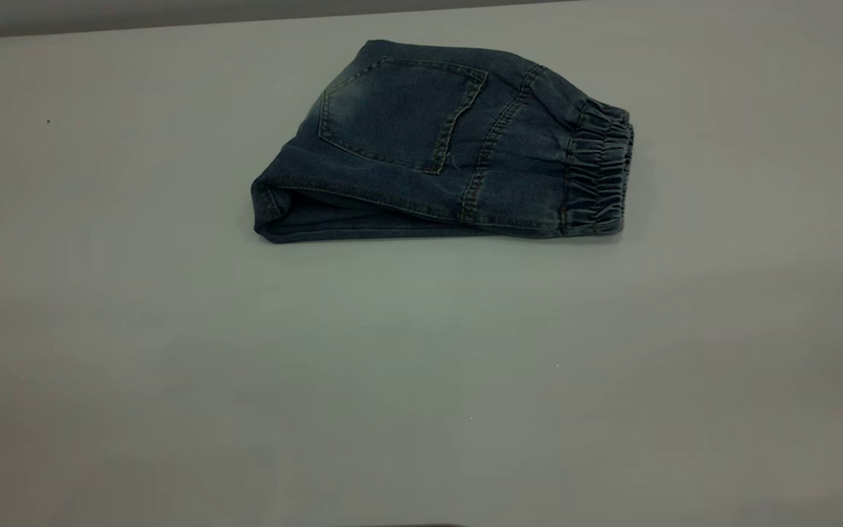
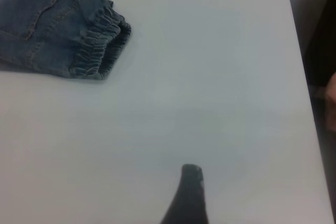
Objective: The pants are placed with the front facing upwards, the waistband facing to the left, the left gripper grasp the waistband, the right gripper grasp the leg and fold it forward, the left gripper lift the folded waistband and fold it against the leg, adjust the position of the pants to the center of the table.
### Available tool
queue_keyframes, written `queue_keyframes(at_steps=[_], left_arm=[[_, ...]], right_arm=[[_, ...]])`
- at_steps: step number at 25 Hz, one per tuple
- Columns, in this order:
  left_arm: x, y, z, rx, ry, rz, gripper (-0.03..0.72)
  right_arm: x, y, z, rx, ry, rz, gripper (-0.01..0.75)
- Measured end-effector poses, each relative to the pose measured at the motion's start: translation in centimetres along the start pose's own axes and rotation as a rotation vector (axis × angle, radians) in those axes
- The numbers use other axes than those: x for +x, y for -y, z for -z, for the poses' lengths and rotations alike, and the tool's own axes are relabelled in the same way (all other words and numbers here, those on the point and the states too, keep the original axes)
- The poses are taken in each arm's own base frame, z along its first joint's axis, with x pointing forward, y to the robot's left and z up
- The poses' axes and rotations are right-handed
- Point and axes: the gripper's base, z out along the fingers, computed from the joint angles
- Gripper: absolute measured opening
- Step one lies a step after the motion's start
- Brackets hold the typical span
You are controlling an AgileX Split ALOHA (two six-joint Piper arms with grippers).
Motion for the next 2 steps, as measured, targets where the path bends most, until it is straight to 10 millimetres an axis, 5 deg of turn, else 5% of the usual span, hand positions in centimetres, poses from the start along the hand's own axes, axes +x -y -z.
queue_keyframes(at_steps=[2], left_arm=[[0.0,0.0,0.0,0.0,0.0,0.002,0.554]], right_arm=[[0.0,0.0,0.0,0.0,0.0,0.0,0.58]])
